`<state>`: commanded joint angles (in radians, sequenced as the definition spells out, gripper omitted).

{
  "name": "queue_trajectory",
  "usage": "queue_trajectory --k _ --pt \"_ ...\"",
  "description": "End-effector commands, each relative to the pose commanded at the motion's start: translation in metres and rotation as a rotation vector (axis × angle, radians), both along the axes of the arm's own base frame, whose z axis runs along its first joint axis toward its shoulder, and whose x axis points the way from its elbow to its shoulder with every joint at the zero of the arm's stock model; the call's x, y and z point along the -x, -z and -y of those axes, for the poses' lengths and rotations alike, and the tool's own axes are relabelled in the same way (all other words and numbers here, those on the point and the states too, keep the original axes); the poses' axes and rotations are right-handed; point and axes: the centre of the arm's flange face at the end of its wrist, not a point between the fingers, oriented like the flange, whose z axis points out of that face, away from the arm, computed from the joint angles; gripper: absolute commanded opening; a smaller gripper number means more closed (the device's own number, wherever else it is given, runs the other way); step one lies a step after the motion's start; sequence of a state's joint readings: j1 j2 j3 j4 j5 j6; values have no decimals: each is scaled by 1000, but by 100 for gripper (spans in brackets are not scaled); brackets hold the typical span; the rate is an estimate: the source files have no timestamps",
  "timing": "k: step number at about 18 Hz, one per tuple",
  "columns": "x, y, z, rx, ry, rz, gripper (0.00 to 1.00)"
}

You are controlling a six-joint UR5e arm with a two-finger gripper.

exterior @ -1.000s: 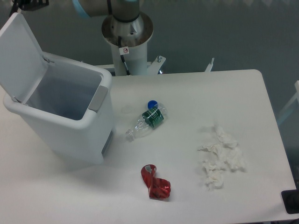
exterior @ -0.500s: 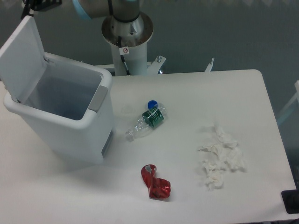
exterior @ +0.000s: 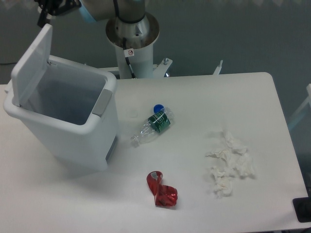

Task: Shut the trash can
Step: 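Push the raised lid forward with the gripper until it shuts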

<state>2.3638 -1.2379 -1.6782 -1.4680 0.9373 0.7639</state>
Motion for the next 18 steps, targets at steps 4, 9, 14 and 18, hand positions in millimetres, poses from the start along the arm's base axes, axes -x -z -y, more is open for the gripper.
queue_trajectory --k 4,9,14,18 --pt "17 10 -2 18 -27 16 0" --pt "33 25 -13 45 -34 43 0" --pt "46 38 -25 51 -35 49 0" --pt "51 43 -29 55 -38 52 0"
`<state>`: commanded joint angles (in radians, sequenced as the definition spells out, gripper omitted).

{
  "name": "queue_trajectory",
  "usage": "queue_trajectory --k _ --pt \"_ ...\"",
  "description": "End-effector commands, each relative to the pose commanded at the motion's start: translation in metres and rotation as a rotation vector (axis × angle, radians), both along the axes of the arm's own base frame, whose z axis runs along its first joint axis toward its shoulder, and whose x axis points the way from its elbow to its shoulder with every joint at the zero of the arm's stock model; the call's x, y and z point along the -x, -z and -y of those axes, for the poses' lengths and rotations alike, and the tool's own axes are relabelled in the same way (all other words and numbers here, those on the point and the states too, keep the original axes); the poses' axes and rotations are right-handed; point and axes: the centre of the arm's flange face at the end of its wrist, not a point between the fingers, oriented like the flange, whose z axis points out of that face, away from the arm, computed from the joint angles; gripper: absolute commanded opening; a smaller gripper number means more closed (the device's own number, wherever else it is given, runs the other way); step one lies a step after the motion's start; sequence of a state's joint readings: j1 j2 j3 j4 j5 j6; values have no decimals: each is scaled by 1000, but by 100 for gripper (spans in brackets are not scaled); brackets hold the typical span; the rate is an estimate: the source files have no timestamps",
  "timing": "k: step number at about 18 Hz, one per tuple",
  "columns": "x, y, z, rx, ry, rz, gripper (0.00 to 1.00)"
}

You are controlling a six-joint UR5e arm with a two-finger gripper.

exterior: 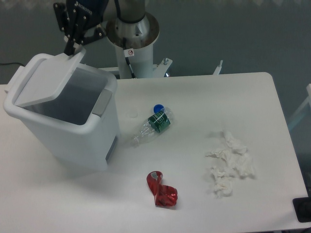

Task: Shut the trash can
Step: 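Push the raised lid forward with the gripper until it shuts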

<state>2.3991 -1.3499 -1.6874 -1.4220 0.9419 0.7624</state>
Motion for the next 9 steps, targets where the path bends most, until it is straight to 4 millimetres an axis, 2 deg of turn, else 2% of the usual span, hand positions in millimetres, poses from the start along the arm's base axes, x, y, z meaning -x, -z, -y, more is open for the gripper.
queue_trajectory --k 9 --pt "25 28 -21 36 -20 2 0"
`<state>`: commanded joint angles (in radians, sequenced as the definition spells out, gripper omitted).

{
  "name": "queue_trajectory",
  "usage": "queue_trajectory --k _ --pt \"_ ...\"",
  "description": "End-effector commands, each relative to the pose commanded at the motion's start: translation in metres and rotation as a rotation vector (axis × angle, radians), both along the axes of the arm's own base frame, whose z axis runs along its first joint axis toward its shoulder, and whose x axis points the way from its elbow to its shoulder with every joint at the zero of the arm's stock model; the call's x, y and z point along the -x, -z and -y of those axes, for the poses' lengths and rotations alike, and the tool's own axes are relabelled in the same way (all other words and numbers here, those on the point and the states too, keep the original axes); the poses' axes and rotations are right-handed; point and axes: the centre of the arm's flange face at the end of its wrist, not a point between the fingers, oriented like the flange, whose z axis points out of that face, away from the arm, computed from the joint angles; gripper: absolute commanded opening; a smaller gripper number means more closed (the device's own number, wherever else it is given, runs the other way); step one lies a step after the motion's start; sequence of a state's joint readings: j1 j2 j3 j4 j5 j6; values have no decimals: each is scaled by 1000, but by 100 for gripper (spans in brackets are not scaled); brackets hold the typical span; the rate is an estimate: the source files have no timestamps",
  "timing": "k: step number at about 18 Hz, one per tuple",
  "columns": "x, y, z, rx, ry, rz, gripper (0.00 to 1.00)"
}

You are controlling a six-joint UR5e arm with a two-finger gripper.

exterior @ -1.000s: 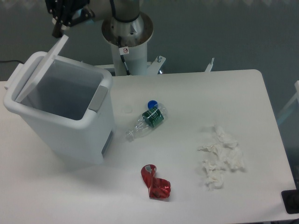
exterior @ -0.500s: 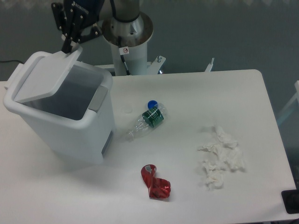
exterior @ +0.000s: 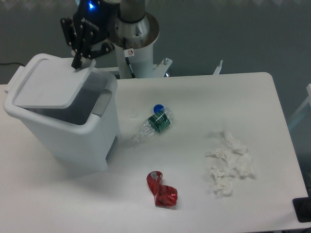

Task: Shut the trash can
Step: 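Push the raised lid forward with the gripper until it shuts, then press the gripper down on the closed lid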

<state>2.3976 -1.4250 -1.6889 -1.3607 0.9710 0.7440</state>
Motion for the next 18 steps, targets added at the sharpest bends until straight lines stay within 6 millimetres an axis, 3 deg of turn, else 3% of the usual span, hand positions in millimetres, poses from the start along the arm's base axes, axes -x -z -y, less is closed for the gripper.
queue_trajectory --k 18 --pt "24 30 -21 24 -6 5 1"
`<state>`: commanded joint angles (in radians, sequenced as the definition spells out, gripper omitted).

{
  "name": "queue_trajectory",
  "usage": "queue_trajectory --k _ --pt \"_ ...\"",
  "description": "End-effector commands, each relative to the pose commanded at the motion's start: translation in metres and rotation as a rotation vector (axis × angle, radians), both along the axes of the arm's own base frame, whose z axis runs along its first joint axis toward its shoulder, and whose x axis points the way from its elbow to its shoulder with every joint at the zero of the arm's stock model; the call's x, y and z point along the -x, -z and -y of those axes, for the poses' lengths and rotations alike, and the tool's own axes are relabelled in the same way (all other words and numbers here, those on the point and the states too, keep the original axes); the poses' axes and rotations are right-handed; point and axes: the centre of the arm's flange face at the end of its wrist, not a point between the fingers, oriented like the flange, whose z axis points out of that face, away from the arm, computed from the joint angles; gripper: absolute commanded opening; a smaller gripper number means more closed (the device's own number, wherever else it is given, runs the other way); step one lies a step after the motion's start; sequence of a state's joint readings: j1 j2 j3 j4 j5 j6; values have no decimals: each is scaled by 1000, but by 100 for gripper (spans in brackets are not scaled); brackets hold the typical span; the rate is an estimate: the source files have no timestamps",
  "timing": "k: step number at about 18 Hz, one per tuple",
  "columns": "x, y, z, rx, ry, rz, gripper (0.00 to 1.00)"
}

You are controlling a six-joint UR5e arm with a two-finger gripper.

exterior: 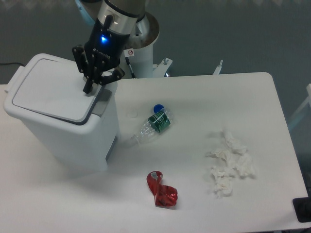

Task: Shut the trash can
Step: 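Press the gripper down on the closed lid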

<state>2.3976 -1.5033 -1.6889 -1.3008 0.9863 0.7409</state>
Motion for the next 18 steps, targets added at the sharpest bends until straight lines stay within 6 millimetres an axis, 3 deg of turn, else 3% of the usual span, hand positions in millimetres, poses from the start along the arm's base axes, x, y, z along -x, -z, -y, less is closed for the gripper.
queue_trajectory --k 18 --pt "8 12 -7 5 0 6 3"
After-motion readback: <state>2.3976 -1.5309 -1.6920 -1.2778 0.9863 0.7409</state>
